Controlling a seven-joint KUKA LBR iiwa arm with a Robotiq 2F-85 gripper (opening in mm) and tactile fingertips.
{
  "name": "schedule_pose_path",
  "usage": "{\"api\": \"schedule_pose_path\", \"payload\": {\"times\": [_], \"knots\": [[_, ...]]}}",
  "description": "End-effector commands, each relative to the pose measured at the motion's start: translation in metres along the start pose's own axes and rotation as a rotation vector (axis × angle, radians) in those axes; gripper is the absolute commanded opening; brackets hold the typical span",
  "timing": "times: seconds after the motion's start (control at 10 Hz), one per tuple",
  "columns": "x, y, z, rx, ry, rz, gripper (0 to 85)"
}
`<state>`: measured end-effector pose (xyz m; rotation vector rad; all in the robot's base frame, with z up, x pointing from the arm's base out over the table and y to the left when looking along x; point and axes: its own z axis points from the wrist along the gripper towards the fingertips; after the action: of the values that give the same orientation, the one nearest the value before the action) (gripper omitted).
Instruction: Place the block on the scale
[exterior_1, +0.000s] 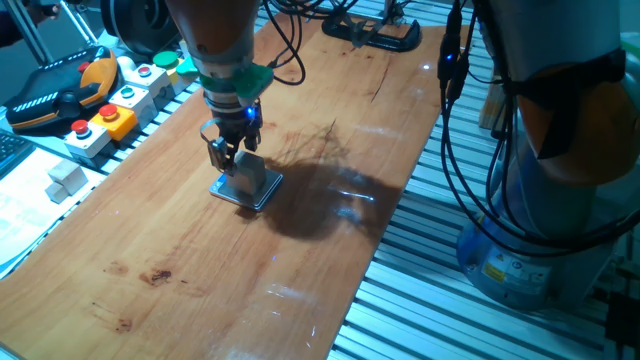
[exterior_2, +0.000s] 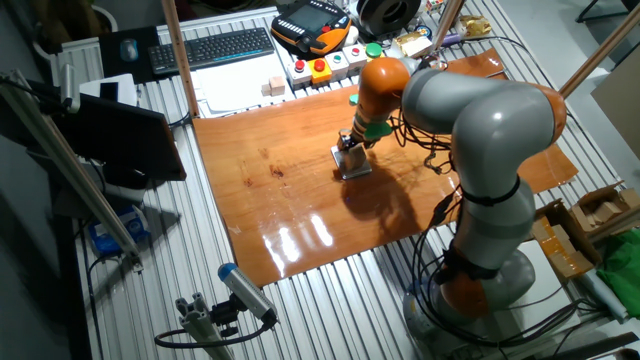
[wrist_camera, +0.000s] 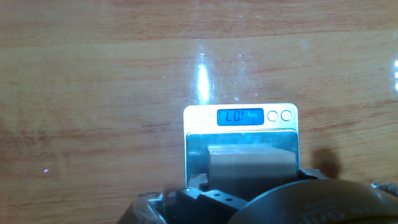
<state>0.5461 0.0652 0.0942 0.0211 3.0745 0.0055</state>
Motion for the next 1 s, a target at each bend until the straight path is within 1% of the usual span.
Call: {"api": "schedule_pose_path", "payload": {"times": [0.0, 0.1, 0.3, 0.4, 0.5, 0.6, 0.7, 0.9], "knots": [[-0.001, -0.001, -0.005, 0.003, 0.002, 0.001, 73.0], [-0.001, -0.002, -0.01, 0.009, 0.004, 0.001, 72.7], [0.003, -0.005, -0.02, 0.012, -0.006, 0.005, 71.7], [0.003, -0.005, -0.028, 0.02, -0.004, 0.006, 70.0], [0.003, -0.006, -0.039, 0.02, 0.008, 0.008, 64.7], [0.003, -0.008, -0.05, 0.023, 0.017, 0.003, 56.0], [0.005, -0.013, -0.061, 0.023, 0.014, -0.003, 45.3], [0.006, -0.02, -0.071, 0.021, 0.011, -0.022, 15.7]]}}
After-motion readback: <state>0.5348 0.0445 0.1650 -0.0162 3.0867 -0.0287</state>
